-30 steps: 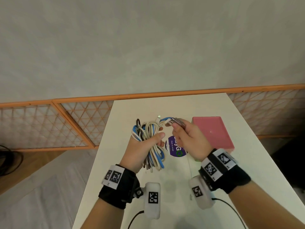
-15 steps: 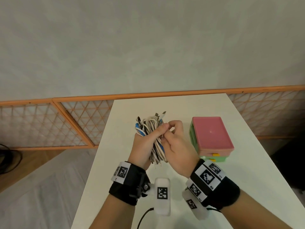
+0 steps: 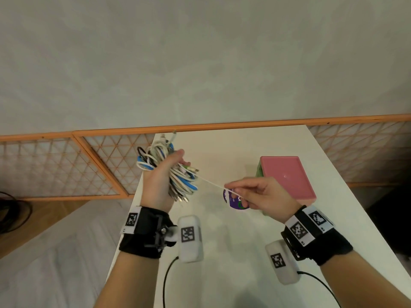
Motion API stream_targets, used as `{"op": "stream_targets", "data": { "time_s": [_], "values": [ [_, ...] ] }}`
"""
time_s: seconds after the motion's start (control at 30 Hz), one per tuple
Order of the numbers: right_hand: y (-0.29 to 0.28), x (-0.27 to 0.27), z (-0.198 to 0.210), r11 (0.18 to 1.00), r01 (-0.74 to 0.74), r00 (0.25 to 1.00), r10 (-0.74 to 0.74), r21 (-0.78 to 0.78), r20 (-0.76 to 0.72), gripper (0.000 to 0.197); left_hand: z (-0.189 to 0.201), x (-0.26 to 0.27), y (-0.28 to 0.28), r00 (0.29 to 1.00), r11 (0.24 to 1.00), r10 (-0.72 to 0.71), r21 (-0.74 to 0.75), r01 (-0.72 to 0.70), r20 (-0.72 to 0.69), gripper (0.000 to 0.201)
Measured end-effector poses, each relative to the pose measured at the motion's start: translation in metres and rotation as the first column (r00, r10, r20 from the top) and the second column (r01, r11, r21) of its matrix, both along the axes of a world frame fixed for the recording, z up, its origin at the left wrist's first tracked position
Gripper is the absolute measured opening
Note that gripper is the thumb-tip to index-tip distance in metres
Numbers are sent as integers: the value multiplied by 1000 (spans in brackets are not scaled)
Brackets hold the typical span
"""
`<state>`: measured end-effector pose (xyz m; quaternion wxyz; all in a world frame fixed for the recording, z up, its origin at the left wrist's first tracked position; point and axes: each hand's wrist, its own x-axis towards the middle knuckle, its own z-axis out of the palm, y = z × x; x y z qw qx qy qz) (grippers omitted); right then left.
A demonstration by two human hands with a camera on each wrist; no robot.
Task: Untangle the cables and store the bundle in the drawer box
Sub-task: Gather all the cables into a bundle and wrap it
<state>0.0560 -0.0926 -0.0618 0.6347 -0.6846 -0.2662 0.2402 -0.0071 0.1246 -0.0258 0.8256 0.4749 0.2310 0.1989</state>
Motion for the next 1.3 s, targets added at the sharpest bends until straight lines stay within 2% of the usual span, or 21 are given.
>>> {"op": "stream_targets", "data": {
  "time_s": [0.1,0.17,0.27,0.33,0.4,0.53,0.67,0.73,0.77,0.83,0.87,0.9,0.93,1.0,1.03,1.1,1.2,1.3],
  "values": [
    [-5,2,-13,984,-57,989,79,-166,127,20,4,-5,14,999,996,39,74,-40,11,13],
    [-4,3,-14,961,-93,966,151,-260,210,18,6,-9,17,999,967,1,256,11,-45,6],
    [10,3,0,955,-120,946,193,-272,262,15,5,-13,5,976,827,-115,526,196,-184,11],
    [20,4,11,974,-106,950,159,-201,270,31,5,-13,-13,949,765,-244,562,314,-197,11],
    [27,7,20,992,-86,962,108,-96,251,42,0,-10,-28,927,759,-331,533,374,-179,16],
    [28,9,29,995,-100,963,91,25,254,58,-13,-6,-39,918,846,-361,355,397,-167,13],
    [24,12,31,994,-103,936,81,47,342,73,-21,-6,-42,843,813,-490,231,534,-224,15],
    [21,14,31,999,-45,879,29,21,476,82,-23,-6,-44,811,800,-522,177,572,-263,20],
    [20,17,31,1000,9,827,-6,-3,562,89,-24,-6,-46,809,804,-523,159,573,-267,22],
    [17,19,30,992,121,739,-59,-45,671,104,-25,-5,-48,835,835,-494,135,533,-242,24],
    [15,19,28,985,163,739,-84,-56,669,111,-25,-4,-49,851,854,-477,114,508,-220,26],
    [13,18,25,981,184,779,-108,-60,618,115,-25,-4,-50,864,871,-463,81,485,-197,31],
    [12,14,22,983,178,849,-127,-53,513,116,-25,-3,-51,878,887,-444,48,458,-178,33],
    [9,2,15,995,94,968,-90,-9,234,101,-26,-2,-52,910,918,-389,19,396,-143,23],
    [9,-7,10,1000,27,990,-27,-1,136,85,-27,-1,-53,924,931,-361,14,365,-124,16],
    [13,-26,4,993,-83,989,92,-85,113,56,-29,1,-54,945,948,-317,17,319,-81,11],
    [18,-40,-5,988,-36,983,62,-149,173,52,-33,4,-57,953,951,-300,69,302,-36,17],
    [15,-44,-9,994,-27,986,44,-109,162,52,-36,5,-57,956,952,-295,81,294,-2,19]
  ]
}}
